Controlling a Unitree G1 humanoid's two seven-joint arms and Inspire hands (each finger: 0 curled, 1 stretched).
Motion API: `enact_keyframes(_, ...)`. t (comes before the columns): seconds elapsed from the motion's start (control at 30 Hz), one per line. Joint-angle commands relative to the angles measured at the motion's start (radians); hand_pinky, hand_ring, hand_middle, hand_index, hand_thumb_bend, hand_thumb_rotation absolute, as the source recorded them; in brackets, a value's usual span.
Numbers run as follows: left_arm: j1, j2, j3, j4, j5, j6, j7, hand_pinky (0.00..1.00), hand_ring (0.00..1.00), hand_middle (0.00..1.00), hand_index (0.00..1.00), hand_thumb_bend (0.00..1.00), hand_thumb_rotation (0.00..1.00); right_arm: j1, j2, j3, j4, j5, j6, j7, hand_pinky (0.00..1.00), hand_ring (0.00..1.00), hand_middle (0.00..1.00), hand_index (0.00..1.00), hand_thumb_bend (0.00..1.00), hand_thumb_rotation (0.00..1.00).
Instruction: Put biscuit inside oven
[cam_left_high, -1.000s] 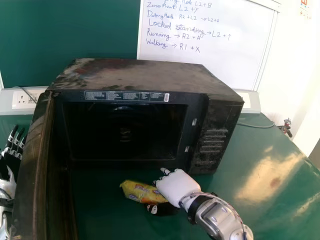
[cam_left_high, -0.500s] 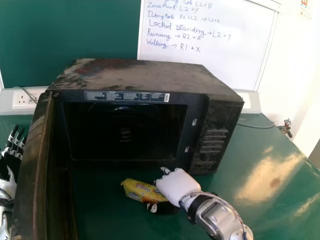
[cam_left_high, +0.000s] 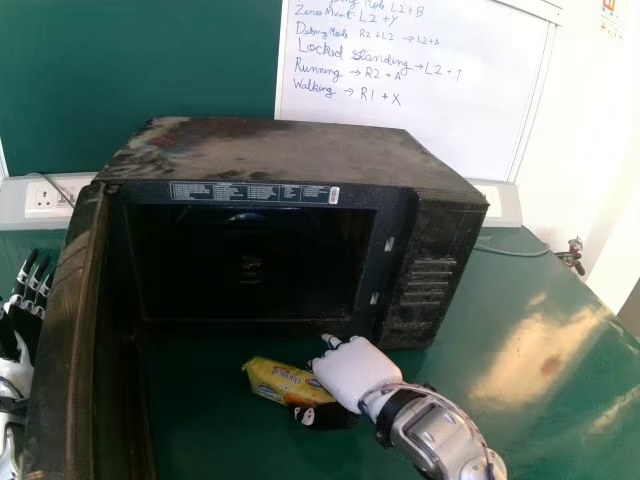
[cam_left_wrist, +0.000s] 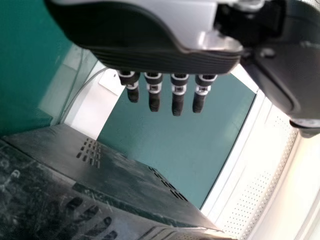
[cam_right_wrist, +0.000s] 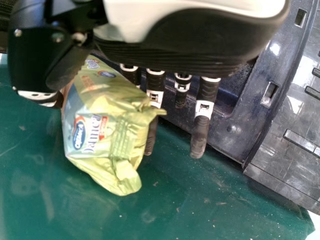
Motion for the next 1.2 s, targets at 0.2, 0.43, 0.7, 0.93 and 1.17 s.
enact_keyframes(0.2,0.038,-0.038,-0.008,0.045,0.004,-0.008,-0.001,0.14,0.47,0.66,0.84,0.13,0.00,0.020,-0.020,-0.024,-0.007,0.023,-0.003,0.027,0.41,0.48,0.56,0.69,0.63,0.03)
enact_keyframes(0.43,0.041,-0.043,-0.010,0.033,0.002,0.000,0.010,0.17,0.47,0.65,0.84,0.14,0.00,0.015,-0.028,-0.039,-0.013,0.033,-0.013,0.018,0.36,0.44,0.49,0.70,0.56,0.00)
enact_keyframes(0.7,0.037,-0.042,-0.009,0.040,0.001,-0.005,0.002,0.08,0.44,0.65,0.84,0.12,0.00,0.004,-0.031,-0.070,-0.030,0.041,-0.014,0.024,0.38,0.46,0.49,0.70,0.55,0.00)
enact_keyframes(0.93,0.039,-0.039,-0.013,0.038,0.007,0.001,0.014,0.16,0.47,0.66,0.84,0.14,0.00,0.000,-0.047,-0.110,-0.053,0.071,-0.025,0.010,0.34,0.42,0.49,0.69,0.55,0.00)
enact_keyframes(1.17,0.040,-0.044,-0.015,0.031,0.005,0.000,0.021,0.19,0.47,0.65,0.84,0.14,0.00,-0.004,-0.048,-0.141,-0.070,0.109,-0.026,0.010,0.36,0.45,0.49,0.69,0.55,0.00)
